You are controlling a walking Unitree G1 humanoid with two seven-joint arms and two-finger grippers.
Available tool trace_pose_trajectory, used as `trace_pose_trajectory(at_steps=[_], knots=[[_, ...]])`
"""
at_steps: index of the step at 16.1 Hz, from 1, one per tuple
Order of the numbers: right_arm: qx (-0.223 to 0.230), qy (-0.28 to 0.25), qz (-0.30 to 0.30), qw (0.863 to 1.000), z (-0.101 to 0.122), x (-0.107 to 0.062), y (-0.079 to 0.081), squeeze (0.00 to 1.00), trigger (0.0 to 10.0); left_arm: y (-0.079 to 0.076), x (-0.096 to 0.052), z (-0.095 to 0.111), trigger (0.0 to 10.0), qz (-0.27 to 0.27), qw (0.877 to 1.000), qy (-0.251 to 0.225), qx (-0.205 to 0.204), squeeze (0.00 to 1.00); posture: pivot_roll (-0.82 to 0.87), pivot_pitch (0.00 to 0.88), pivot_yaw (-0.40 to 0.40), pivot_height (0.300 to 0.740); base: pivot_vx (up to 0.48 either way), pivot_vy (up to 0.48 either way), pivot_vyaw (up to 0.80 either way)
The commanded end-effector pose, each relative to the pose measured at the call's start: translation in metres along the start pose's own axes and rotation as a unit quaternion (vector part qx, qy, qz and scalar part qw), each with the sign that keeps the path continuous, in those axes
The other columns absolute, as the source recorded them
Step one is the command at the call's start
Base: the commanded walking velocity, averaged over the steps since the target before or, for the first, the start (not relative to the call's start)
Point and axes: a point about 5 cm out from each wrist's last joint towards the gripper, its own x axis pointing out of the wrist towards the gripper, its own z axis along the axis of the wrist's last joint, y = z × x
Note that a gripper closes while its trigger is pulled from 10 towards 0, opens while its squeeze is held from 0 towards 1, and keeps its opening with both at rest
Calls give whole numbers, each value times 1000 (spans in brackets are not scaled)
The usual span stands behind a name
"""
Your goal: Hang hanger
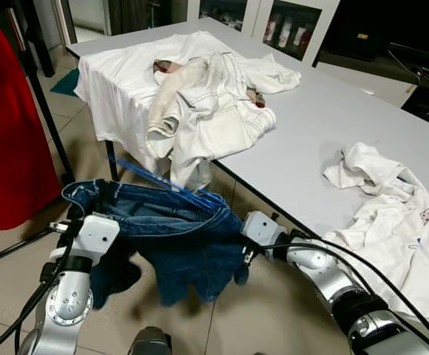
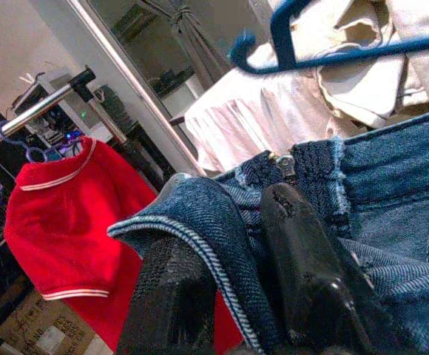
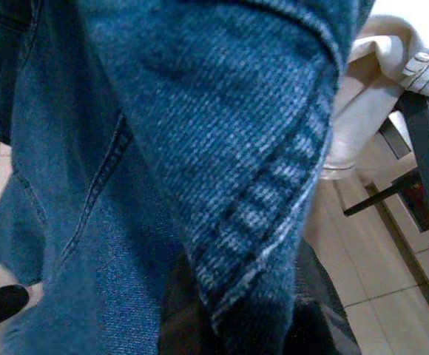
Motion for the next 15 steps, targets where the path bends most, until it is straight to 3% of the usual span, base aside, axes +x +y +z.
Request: trace_pose_trajectory(at_steps=[1,3,5,8,11,14,15], knots=[[-1,7,-30,1000,-3,-10,-16,0,0,1,-4,-1,10000,17,1000,8,-17,0,258,33,-109,710,0,0,0],[8,-11,-25,1000,0,-12,-16,0,0,-3,-8,-8,10000,16,998,33,-50,0,257,34,-108,710,0,0,0],[12,-30,-8,999,2,-16,-15,0,0,-1,-9,-14,10000,15,998,40,-54,0,257,34,-108,710,0,0,0],[3,-38,58,998,-1,-31,-12,0,0,23,5,-19,10000,10,1000,12,-2,0,256,39,-113,710,0,0,0],[-22,-18,99,995,-5,-38,-12,0,0,38,17,-17,10000,-2,999,-20,32,0,250,39,-113,710,0,0,0],[-40,4,124,992,-9,-40,-9,0,0,40,22,-12,10000,-18,998,-45,51,0,250,40,-116,710,0,0,0],[-54,38,125,990,-13,-39,-10,0,0,39,26,-4,10000,-29,995,-72,60,0,249,38,-115,710,0,0,0]])
